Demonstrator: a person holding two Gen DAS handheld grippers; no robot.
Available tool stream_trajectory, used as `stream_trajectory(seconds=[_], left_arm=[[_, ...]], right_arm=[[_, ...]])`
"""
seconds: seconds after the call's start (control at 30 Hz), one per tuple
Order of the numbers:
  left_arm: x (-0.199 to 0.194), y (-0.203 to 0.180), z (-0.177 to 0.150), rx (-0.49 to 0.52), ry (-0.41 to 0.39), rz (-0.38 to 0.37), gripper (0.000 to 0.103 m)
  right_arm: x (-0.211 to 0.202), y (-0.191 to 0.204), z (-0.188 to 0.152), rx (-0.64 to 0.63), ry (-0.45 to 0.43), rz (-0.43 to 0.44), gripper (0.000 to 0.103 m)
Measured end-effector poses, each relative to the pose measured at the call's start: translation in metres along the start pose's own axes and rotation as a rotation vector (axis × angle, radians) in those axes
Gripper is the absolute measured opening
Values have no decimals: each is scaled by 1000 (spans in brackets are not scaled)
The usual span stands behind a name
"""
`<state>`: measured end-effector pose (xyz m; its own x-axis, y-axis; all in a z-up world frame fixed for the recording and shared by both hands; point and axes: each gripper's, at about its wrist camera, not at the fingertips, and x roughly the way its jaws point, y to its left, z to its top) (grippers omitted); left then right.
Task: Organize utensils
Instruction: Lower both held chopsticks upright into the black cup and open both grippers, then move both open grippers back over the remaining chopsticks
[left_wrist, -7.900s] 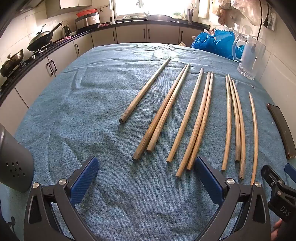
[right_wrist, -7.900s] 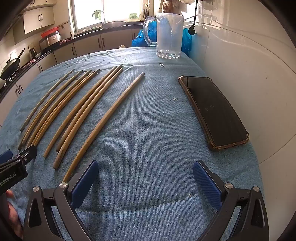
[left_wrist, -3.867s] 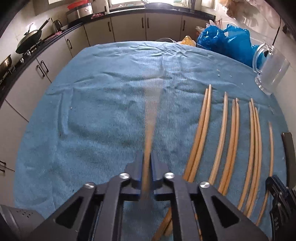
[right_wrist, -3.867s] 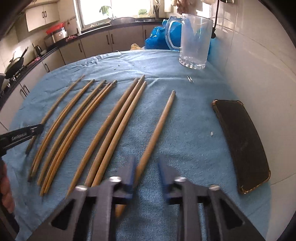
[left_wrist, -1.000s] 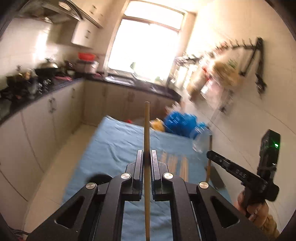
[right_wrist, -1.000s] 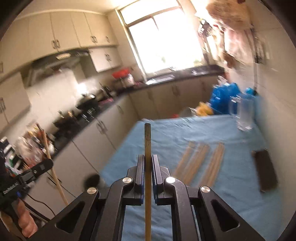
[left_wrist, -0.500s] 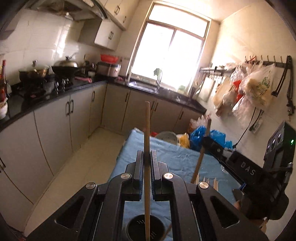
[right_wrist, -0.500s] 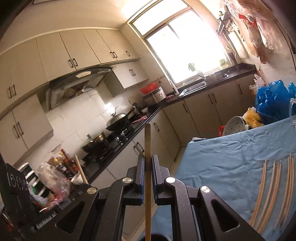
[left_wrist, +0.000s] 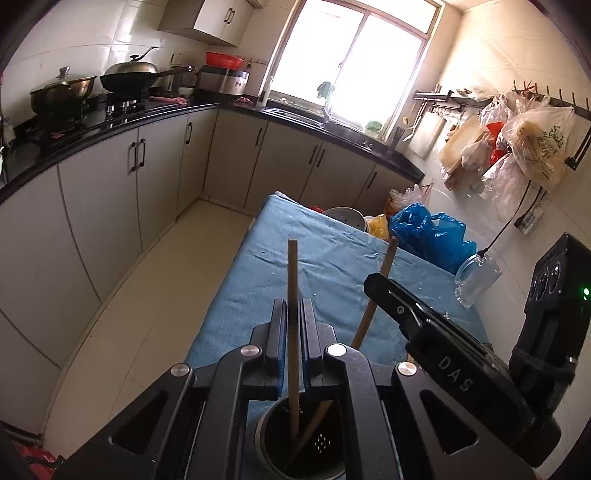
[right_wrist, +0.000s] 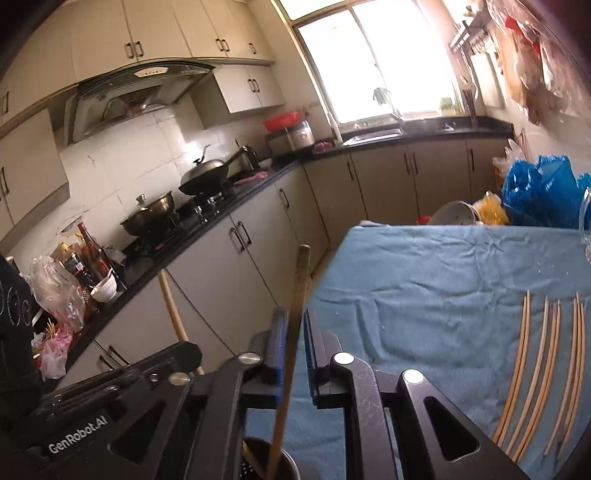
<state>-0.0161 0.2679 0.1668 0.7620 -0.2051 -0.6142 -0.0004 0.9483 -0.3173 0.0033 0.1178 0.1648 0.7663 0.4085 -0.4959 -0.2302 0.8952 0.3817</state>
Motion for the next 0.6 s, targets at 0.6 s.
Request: stream_trajectory(seconds=[0.6], left_arm=[[-77,-88,-39,55,-21,-128,31]], right_arm=[[-138,-156,-22,183,-26,-240,51]])
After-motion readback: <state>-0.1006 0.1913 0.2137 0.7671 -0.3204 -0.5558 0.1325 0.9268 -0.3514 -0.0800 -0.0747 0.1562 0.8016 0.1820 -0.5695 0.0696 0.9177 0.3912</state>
